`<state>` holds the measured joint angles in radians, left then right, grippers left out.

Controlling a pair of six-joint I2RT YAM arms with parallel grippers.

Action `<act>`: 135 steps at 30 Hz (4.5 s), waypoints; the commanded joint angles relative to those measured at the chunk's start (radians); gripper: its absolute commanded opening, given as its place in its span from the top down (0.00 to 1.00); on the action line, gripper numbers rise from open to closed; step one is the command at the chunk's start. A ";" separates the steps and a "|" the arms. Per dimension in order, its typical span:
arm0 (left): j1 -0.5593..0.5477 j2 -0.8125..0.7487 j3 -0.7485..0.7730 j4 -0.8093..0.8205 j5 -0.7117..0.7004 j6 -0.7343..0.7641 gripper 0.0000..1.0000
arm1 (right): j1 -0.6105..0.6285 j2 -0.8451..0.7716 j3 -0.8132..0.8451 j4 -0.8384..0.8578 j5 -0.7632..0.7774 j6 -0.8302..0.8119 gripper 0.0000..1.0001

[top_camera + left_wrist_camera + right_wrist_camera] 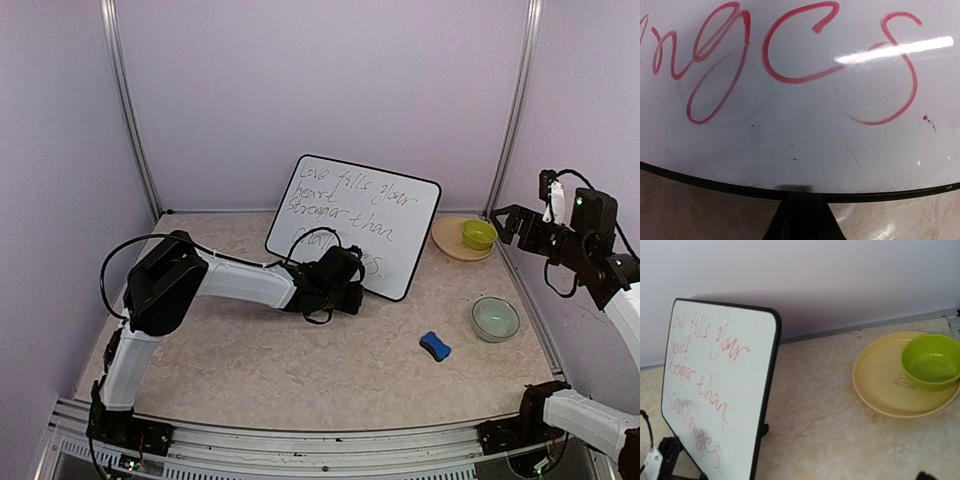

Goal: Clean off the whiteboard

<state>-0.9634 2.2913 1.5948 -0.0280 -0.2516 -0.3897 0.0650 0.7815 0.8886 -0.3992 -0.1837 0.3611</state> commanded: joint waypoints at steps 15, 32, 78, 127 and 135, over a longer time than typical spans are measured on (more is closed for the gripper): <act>0.000 -0.113 -0.110 0.075 0.026 -0.021 0.40 | -0.011 0.001 -0.025 0.023 -0.013 0.006 0.00; 0.089 -0.381 -0.402 0.158 0.024 0.074 0.01 | -0.011 0.022 -0.059 0.046 -0.038 0.007 0.00; 0.314 -0.177 -0.337 0.230 0.287 0.374 0.33 | 0.033 0.079 -0.125 0.100 -0.069 0.027 0.00; 0.155 -0.140 -0.329 0.144 -0.090 -0.008 1.00 | 0.036 0.068 -0.139 0.102 -0.078 0.025 0.00; 0.128 -0.160 -0.352 0.118 -0.130 -0.159 1.00 | 0.036 0.072 -0.145 0.106 -0.081 0.032 0.00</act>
<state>-0.8177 2.1677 1.2724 0.1596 -0.3542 -0.4156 0.0895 0.8635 0.7544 -0.3126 -0.2543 0.3851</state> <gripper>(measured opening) 0.134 0.999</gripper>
